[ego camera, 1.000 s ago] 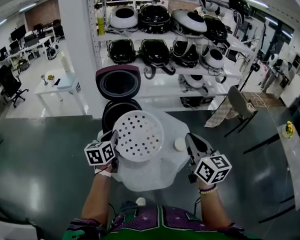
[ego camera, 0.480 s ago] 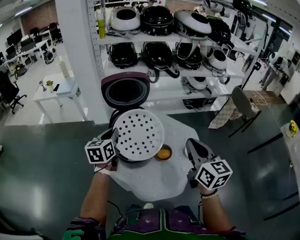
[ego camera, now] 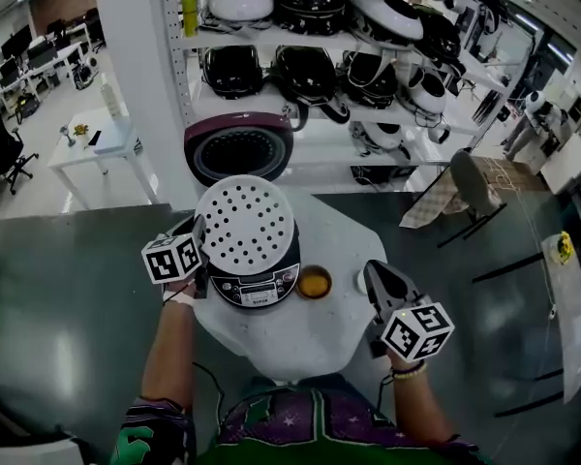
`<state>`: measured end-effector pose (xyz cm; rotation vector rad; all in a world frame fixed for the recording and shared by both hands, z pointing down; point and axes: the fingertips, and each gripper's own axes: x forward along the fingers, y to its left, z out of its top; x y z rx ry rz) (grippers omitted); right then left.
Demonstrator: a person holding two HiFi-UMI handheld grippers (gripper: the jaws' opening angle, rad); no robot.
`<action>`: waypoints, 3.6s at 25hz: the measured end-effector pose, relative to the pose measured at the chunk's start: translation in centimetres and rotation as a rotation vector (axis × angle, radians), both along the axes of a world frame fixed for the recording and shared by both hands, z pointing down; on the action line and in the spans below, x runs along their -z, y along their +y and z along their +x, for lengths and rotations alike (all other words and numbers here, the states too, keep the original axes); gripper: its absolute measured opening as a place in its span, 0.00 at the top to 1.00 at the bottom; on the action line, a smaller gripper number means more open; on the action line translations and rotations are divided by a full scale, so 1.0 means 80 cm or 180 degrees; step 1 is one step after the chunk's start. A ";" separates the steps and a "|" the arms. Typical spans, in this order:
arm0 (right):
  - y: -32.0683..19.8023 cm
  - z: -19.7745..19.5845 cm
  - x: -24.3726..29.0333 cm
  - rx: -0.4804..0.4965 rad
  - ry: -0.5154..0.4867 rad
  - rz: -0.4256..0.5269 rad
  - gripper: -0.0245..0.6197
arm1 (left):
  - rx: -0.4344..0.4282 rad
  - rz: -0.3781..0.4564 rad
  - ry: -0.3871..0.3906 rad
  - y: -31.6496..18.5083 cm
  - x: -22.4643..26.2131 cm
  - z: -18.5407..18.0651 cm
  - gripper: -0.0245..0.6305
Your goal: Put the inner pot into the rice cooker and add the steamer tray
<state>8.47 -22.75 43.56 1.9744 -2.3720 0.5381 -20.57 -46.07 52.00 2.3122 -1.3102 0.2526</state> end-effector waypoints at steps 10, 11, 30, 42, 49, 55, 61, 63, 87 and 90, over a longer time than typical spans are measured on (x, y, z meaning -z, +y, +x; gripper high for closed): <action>-0.071 -0.008 -0.017 0.0294 -0.0014 -0.0106 0.95 | 0.0074 -0.0471 -0.0088 -0.037 -0.068 0.008 0.90; -0.074 -0.007 -0.020 0.0307 -0.0022 -0.0121 0.95 | 0.0084 -0.0508 -0.0116 -0.038 -0.074 0.009 0.90; -0.086 0.032 -0.043 0.0237 -0.0166 -0.0176 0.95 | -0.0029 -0.0909 -0.0763 -0.041 -0.137 0.030 0.89; -0.074 0.027 -0.032 0.0219 -0.0154 -0.0112 0.95 | -0.0112 -0.0689 -0.0991 -0.023 -0.127 0.016 0.73; -0.061 0.008 -0.013 0.0223 -0.0106 -0.0031 0.95 | 0.0014 -0.0661 -0.0796 0.015 -0.120 -0.017 0.73; -0.043 -0.011 0.007 0.0214 -0.0058 0.0061 0.95 | 0.0062 -0.0553 -0.0382 0.060 -0.097 -0.033 0.73; -0.008 -0.028 0.018 0.0160 -0.0034 0.0107 0.95 | 0.0078 -0.0280 -0.0117 0.116 -0.055 -0.046 0.73; 0.004 -0.027 0.019 0.0109 -0.0031 0.0117 0.95 | -0.0031 -0.0202 -0.0039 0.135 -0.038 -0.043 0.73; 0.139 0.048 0.081 0.0207 -0.0016 0.0358 0.95 | -0.0599 0.0828 0.0235 0.347 0.151 0.096 0.76; 0.171 0.070 0.080 0.0208 -0.0044 0.0348 0.95 | -0.0500 0.0910 0.0284 0.371 0.167 0.113 0.77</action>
